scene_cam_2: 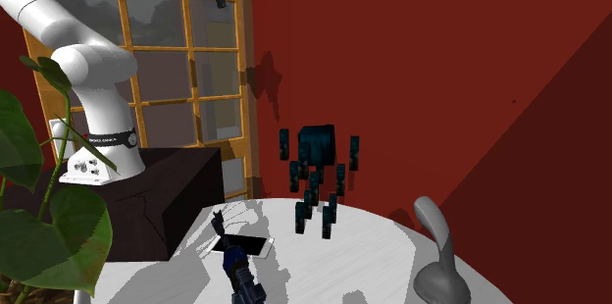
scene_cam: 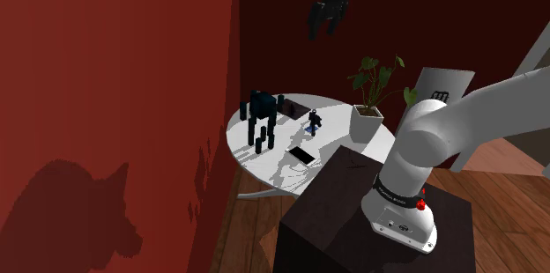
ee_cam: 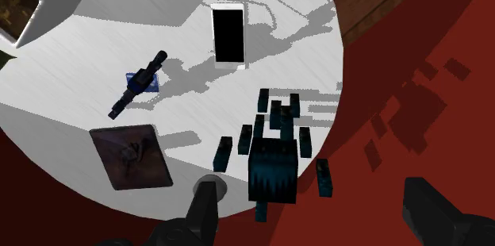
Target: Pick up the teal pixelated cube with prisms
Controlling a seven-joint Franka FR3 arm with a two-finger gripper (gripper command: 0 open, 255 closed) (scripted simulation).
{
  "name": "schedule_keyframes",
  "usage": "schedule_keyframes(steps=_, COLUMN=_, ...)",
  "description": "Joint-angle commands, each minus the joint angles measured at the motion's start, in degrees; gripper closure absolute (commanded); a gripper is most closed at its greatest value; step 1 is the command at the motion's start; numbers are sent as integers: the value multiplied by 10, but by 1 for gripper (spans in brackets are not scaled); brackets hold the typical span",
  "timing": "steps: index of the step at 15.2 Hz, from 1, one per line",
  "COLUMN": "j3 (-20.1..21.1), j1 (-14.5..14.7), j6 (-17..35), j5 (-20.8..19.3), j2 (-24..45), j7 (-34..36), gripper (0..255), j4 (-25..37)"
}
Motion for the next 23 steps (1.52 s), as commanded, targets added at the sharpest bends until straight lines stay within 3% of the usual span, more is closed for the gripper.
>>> schedule_keyframes(steps=1, j3=0, j1=0, j6=0, j5=0, j2=0, j7=0, gripper=0, j4=0)
schedule_keyframes(steps=12, j3=-39, j1=-5, j6=191, j5=0, j2=137, j7=-10, gripper=0, j4=-77)
schedule_keyframes(steps=23, j3=-75, j1=-2, j6=365, j5=28, j2=346, j7=-38, gripper=0, j4=-68)
